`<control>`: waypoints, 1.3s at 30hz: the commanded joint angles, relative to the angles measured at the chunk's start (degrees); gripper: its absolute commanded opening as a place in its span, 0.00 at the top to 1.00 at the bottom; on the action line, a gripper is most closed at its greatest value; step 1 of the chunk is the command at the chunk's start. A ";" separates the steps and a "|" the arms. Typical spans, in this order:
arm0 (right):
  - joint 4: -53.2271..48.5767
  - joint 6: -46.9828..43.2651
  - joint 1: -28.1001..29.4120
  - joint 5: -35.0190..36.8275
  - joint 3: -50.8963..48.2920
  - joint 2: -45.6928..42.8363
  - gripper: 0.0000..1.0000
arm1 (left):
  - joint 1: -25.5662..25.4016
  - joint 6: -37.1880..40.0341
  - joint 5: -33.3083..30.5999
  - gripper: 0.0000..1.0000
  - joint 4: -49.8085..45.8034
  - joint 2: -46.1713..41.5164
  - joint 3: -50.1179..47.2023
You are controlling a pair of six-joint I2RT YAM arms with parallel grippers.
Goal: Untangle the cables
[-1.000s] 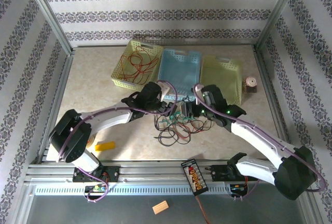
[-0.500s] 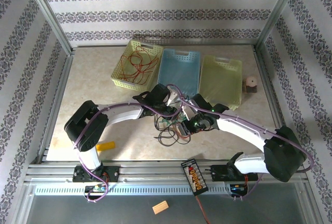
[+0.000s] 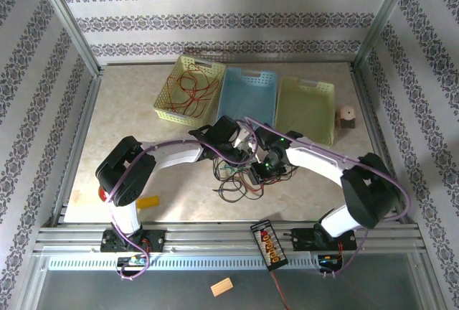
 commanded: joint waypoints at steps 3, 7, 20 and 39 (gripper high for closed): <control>0.10 3.62 1.33 8.53 1.89 4.06 0.76 | -1.18 4.14 0.01 0.32 -3.37 -2.00 -0.56; 1.49 6.24 -1.54 9.33 -0.54 -0.38 0.91 | -2.03 8.01 -0.46 0.32 -4.37 -2.58 -1.46; 4.85 13.87 -15.66 4.44 -6.06 -3.11 0.81 | -4.50 9.62 -0.04 0.31 -3.96 1.78 3.48; 4.95 6.01 -3.31 6.22 -9.02 -15.65 0.47 | -4.52 4.82 -1.13 0.33 -0.61 3.78 2.76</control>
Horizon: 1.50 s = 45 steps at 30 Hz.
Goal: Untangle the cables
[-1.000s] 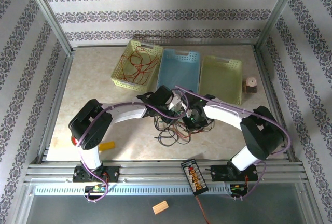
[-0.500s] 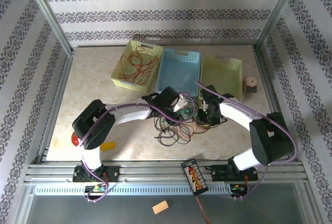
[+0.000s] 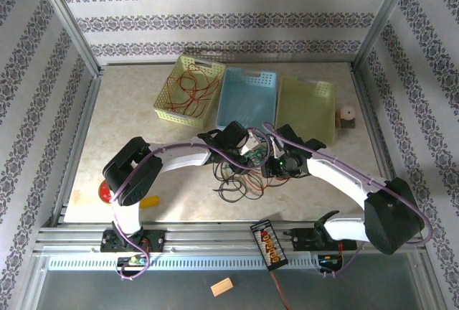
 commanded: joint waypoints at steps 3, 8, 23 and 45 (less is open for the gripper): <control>1.32 -4.24 3.88 -2.73 -1.01 0.33 0.50 | -0.70 -1.61 -0.79 0.33 1.63 0.80 0.08; 3.63 -3.46 4.16 -2.75 -0.84 5.29 0.52 | -0.71 -1.88 -1.51 0.33 1.63 0.34 -0.36; 3.45 -0.59 2.02 2.00 0.80 16.24 0.72 | -0.63 -1.27 -2.56 0.33 1.24 -0.85 -1.36; 9.48 -6.05 1.14 19.29 10.47 -23.55 0.95 | -0.37 -1.67 -2.28 0.33 0.30 2.74 -0.52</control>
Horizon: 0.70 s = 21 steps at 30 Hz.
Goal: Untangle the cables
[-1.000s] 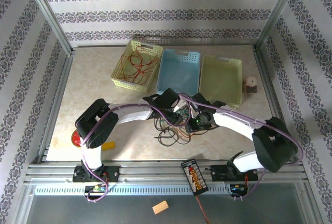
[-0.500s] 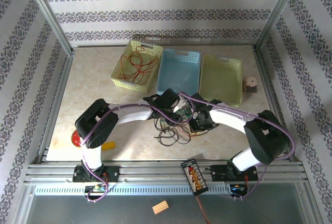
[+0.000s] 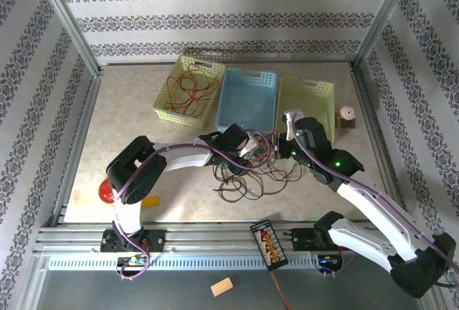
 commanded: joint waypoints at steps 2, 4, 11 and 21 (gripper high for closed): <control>2.26 -3.23 -0.56 9.33 6.59 -2.79 0.95 | -0.37 -0.68 0.31 0.33 -0.02 0.99 0.01; 3.79 -4.50 -0.65 11.38 8.80 -3.77 0.95 | -0.37 -0.94 0.32 0.33 0.31 0.81 -0.42; 10.35 -8.63 -0.65 12.80 16.24 -3.87 0.95 | -0.19 -1.32 0.44 0.32 1.77 -0.11 -2.01; 21.12 -11.35 -0.63 9.35 22.31 0.87 0.94 | -0.04 -1.40 0.69 0.32 5.49 -3.72 -5.76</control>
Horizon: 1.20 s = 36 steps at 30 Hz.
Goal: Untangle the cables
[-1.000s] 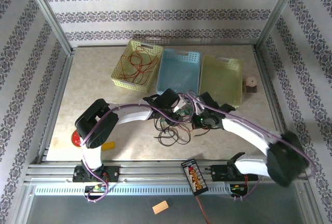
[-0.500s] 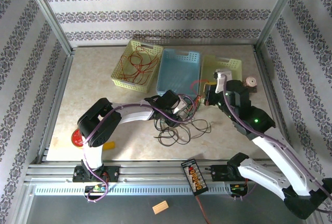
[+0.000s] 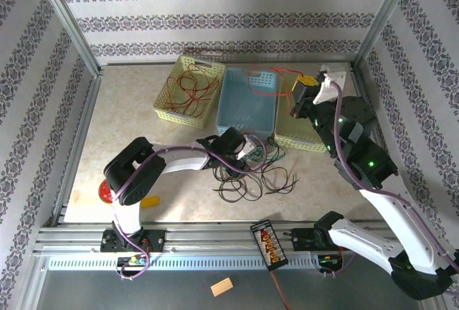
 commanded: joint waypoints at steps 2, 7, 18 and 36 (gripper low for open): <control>6.47 -3.65 -0.99 -2.02 6.40 3.39 0.94 | -0.04 -0.88 0.15 0.32 2.23 -2.91 -2.15; 6.41 -0.86 -2.17 -8.51 11.79 12.37 0.94 | -0.04 -2.27 -3.56 0.31 8.54 -8.62 -6.04; 4.33 6.83 -2.76 -19.57 28.81 40.79 0.93 | 0.70 -11.27 -32.14 0.19 16.57 -22.20 -11.03; -6.19 14.19 -2.40 -32.76 67.62 85.03 0.51 | 19.21 -36.57 -47.73 0.17 -5.29 -39.53 -18.20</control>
